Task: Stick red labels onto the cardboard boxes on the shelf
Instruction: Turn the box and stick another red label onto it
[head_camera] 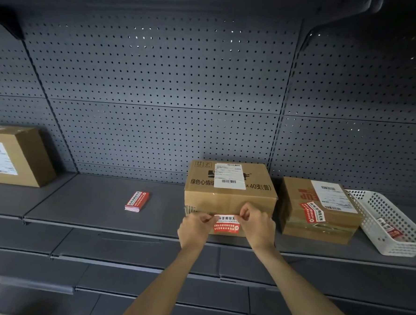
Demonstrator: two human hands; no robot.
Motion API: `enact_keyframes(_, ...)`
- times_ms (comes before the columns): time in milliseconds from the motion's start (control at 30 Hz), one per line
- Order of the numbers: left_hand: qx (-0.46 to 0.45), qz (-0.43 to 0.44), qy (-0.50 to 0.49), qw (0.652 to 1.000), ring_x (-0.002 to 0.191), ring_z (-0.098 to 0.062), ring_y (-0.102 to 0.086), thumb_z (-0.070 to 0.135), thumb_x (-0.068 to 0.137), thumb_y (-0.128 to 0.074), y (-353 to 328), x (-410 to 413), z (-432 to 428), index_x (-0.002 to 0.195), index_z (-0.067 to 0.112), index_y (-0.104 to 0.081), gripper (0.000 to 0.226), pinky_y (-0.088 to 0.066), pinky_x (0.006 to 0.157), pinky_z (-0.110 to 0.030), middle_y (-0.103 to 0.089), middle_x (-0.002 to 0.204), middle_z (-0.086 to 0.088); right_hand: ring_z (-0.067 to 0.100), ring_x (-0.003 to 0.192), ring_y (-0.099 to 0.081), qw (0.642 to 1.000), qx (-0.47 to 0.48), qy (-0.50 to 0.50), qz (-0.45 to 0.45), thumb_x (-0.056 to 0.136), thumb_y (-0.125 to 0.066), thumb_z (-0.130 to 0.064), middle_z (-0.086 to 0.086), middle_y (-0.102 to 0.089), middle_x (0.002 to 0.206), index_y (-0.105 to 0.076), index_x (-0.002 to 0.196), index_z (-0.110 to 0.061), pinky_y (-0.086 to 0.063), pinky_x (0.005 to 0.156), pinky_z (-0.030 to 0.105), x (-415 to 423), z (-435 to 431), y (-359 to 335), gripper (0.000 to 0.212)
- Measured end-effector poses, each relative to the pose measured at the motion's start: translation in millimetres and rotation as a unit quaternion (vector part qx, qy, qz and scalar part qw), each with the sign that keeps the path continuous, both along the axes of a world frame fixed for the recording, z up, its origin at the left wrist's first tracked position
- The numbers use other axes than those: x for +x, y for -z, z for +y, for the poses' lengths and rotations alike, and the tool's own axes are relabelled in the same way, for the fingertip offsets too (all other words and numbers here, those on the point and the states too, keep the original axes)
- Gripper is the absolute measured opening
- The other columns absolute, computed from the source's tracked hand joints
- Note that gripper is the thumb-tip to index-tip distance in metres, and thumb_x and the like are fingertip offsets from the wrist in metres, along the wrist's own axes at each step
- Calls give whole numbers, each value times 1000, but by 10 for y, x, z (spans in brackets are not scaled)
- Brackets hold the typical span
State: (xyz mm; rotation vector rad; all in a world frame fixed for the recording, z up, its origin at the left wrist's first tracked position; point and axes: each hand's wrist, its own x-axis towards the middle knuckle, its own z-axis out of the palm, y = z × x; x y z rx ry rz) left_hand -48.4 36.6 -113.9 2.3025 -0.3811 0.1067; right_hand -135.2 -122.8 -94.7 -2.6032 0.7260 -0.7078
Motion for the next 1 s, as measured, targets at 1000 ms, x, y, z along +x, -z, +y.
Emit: enact_keyframes(1000,107,-87,-6,990,64,-16,-66,69,81,-64,40,209,-144,80,34,-75,37,-54,60,-26,-71,70,11,26,90,-54,951,-310,-13,-5,72,-84,-49,7,-58,102,-55,106,-18,-46,78,40,212,-163,-66,55)
